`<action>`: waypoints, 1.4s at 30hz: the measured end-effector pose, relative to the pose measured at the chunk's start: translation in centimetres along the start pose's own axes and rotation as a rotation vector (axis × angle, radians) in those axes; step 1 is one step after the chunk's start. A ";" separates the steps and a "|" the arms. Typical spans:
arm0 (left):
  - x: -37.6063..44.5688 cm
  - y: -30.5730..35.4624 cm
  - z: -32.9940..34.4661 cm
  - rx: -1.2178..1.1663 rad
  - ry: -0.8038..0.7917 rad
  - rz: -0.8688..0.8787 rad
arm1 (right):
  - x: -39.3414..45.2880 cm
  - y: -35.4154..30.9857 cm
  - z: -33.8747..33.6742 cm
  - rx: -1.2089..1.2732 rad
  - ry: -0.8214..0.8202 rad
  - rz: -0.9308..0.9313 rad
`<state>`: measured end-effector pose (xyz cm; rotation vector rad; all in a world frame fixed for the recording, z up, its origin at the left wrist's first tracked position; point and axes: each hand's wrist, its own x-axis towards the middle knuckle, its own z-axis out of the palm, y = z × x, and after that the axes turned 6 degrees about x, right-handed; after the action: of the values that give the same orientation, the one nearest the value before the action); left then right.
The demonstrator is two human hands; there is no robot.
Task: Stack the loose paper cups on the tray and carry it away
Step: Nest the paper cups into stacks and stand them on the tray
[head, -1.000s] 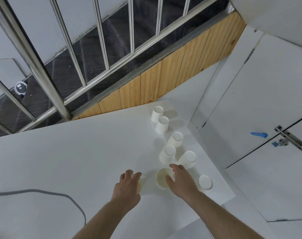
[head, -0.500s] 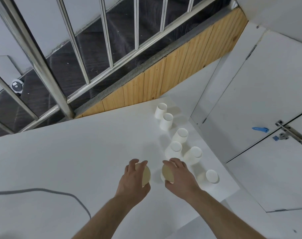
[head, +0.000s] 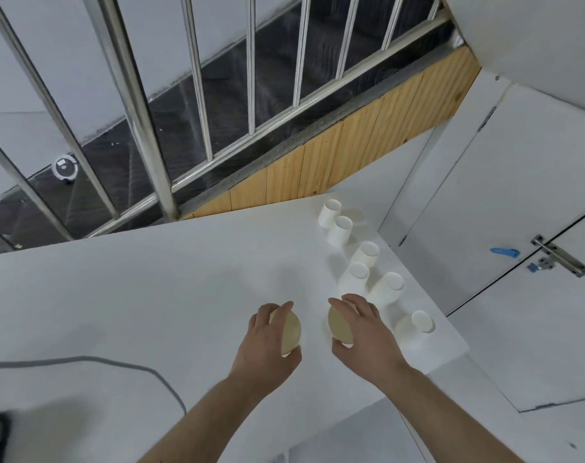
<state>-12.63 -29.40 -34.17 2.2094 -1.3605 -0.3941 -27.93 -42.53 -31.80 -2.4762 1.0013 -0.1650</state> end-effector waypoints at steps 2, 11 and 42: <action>-1.8 -0.1 -0.5 -0.005 0.018 -0.005 | -1.3 -1.0 0.3 0.009 0.007 -0.007; -16.8 -3.0 -4.4 0.021 0.121 -0.107 | -11.0 -8.6 4.8 0.097 -0.004 -0.132; -37.9 -27.3 -24.9 -0.025 0.505 -0.335 | -15.0 -43.2 19.3 0.170 -0.159 -0.440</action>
<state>2.61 21.06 -29.63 2.3065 -0.7203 0.0398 -6.41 2.06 -28.23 -2.4693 0.3513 -0.1794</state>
